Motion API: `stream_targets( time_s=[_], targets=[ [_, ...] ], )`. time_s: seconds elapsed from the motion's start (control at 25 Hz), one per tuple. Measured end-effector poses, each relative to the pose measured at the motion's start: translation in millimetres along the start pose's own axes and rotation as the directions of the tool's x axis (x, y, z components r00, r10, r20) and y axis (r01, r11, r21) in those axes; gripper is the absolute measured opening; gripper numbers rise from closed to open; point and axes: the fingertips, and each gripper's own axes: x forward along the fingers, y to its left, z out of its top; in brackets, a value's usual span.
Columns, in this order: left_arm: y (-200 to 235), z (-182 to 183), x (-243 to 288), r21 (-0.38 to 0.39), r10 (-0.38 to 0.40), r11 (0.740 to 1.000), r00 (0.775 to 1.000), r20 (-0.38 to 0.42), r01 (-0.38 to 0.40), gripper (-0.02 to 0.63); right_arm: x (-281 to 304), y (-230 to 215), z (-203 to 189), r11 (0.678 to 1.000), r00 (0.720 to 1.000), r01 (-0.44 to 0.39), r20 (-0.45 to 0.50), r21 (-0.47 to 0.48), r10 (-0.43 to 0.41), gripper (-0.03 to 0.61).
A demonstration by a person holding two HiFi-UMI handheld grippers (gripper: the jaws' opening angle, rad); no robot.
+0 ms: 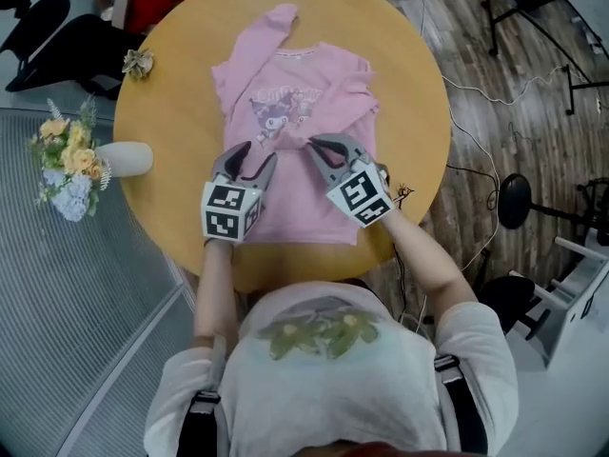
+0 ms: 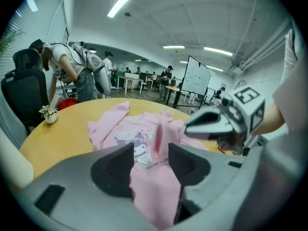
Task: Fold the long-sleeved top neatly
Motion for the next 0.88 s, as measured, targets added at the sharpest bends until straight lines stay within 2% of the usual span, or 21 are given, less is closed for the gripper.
stream_targets(
  time_s=[0.08,0.2,0.36,0.44,0.56,0.68,0.76,0.84,0.88],
  targets=[
    [-4,-14,-7,-0.020,-0.004,1.000,1.000,-0.018,0.003,0.213,22,45,-46,0.998,0.992,-0.028,-0.118,0.064,0.036,0.023],
    [-8,-41,-11,-0.079,-0.016,0.997,0.997,-0.070,0.011,0.213,33,80,-87,0.989,0.972,-0.002,-0.233,0.148,0.036,0.023],
    [-16,-75,-10,-0.186,-0.050,0.982,0.991,-0.128,0.025,0.213,15,81,-84,0.971,0.977,0.032,-0.213,0.238,0.020,0.029],
    [-24,-88,-7,-0.218,-0.069,0.975,0.987,-0.146,0.036,0.213,5,78,-82,0.962,0.977,0.027,-0.209,0.270,0.031,0.060],
    [-33,-95,1,-0.274,-0.098,0.960,0.985,-0.140,0.056,0.213,-6,72,-85,0.952,0.975,0.033,-0.221,0.305,0.038,0.098],
    [-43,-90,15,-0.362,-0.148,0.927,0.982,-0.113,0.099,0.213,-10,72,-89,0.943,0.975,0.044,-0.220,0.330,0.031,0.104],
    [-49,-86,22,-0.420,-0.190,0.898,0.977,-0.097,0.133,0.213,-14,80,-92,0.939,0.971,0.012,-0.229,0.344,0.072,0.107],
    [-55,-84,25,-0.455,-0.224,0.876,0.970,-0.092,0.160,0.213,-17,97,-97,0.931,0.951,-0.077,-0.253,0.357,0.176,0.110],
    [-58,-85,26,-0.456,-0.239,0.873,0.966,-0.098,0.170,0.213,-19,106,-101,0.926,0.937,-0.122,-0.267,0.357,0.227,0.112]
  ],
)
